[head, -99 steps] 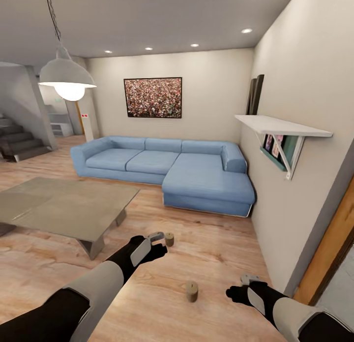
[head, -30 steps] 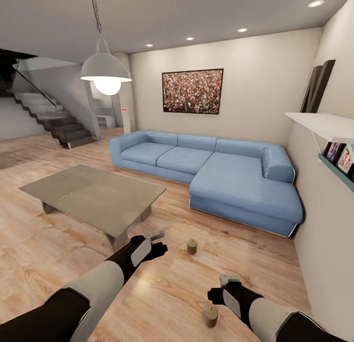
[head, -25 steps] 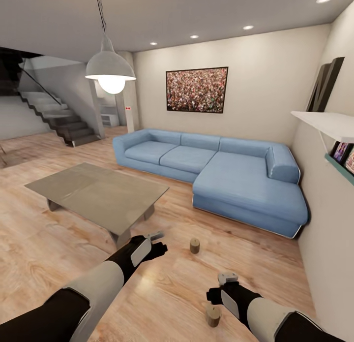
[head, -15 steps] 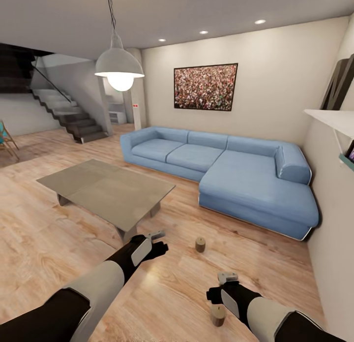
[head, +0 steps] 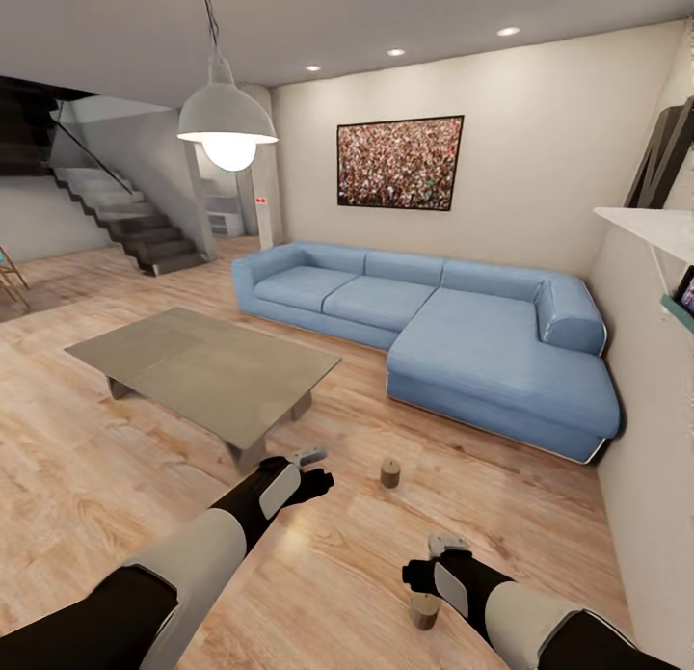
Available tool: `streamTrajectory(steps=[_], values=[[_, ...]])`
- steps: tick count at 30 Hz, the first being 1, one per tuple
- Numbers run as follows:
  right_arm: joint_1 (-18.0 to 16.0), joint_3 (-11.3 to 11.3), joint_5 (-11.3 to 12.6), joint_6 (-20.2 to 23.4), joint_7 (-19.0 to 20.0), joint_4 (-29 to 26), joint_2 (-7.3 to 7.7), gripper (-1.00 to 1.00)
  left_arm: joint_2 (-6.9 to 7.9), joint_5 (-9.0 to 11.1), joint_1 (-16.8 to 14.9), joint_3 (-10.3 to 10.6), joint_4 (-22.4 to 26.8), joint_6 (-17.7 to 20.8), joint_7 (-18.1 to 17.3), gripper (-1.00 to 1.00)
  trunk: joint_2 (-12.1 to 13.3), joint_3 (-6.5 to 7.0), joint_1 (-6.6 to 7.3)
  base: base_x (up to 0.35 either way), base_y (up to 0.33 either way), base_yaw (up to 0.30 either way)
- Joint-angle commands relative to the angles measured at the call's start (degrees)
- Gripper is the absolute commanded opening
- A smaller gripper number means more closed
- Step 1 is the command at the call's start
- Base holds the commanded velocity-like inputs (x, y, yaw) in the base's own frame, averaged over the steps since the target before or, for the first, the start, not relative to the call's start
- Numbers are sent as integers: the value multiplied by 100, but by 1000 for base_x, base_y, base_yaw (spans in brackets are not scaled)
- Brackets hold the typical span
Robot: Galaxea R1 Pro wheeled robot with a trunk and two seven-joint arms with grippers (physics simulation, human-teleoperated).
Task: Place each of the two pumpkins and all three candles from the living room inside a cabinet in the living room (use any cabinet), then make sure every cabinet is closed, and position the cauldron so it is next to a table in the living room.
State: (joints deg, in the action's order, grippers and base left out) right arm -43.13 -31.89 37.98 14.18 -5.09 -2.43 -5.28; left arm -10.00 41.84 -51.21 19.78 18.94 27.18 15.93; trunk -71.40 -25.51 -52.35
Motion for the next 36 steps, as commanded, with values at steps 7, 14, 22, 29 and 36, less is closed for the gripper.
streamTrajectory(steps=[7, 14, 22, 29, 36], values=[[-2, -36, 60, 7, -50, -12, 1, 100, 6, 67, -3, 41, 7, 25, 46, 100, -4, -12, 0, 0, 0, -25], [-2, -74, 41, 37, -75, -4, -8, 100, 5, 64, -2, 43, 4, 10, -76, 100, -4, -44, 0, 0, 0, 50], [-2, -59, 43, 42, -87, -3, -5, 100, 13, 62, -3, 44, 18, -8, -81, 100, -4, -111, 0, 0, 0, 94], [-2, -36, 45, 54, -88, -3, 8, 100, 8, 66, -3, 41, 312, 3, -101, 100, -4, -172, 0, 0, 0, 95], [-13, -30, 47, 127, -68, -3, 63, 100, 1, 78, -3, 43, 692, 40, -91, 100, -4, -233, 0, 0, 0, 95]])
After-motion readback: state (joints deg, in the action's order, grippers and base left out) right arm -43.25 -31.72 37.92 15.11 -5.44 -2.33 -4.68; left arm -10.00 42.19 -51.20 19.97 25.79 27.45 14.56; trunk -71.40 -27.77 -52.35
